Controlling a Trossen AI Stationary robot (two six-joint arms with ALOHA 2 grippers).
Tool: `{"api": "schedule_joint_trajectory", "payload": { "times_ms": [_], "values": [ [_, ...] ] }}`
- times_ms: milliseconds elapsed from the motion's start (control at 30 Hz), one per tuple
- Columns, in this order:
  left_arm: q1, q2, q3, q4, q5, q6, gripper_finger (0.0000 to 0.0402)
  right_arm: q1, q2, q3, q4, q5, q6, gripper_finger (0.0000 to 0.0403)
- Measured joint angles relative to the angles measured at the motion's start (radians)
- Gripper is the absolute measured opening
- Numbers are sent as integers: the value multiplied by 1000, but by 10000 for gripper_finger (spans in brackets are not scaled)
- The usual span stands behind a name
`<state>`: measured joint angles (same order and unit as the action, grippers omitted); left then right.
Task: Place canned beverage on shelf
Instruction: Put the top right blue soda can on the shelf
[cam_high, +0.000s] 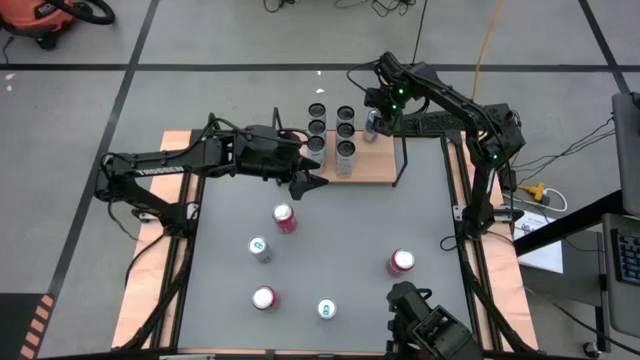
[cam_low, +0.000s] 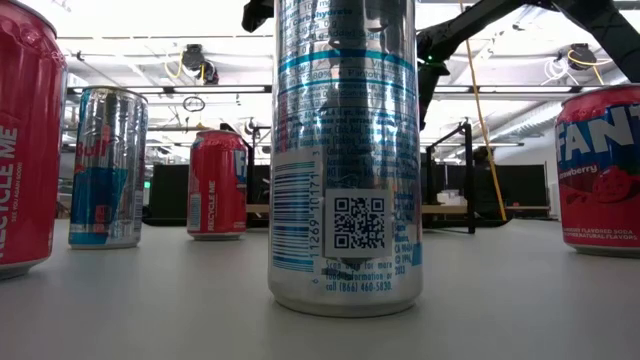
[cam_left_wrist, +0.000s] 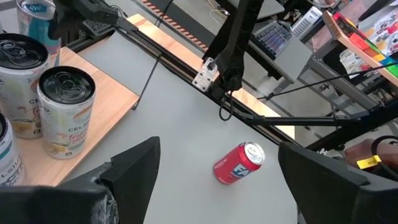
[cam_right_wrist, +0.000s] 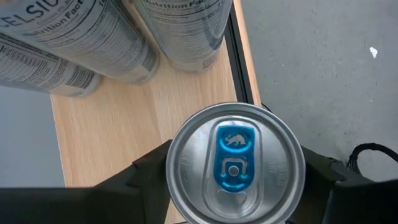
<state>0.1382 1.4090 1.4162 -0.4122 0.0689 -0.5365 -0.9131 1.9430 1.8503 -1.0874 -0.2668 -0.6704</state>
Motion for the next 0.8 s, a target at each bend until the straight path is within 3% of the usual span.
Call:
{"api": "schedule_joint_trajectory", "payload": {
  "times_ms": [800],
  "values": [
    [0,0,0,0,9,-4,328,9,-4,37,-16,2,35,293]
  ]
}}
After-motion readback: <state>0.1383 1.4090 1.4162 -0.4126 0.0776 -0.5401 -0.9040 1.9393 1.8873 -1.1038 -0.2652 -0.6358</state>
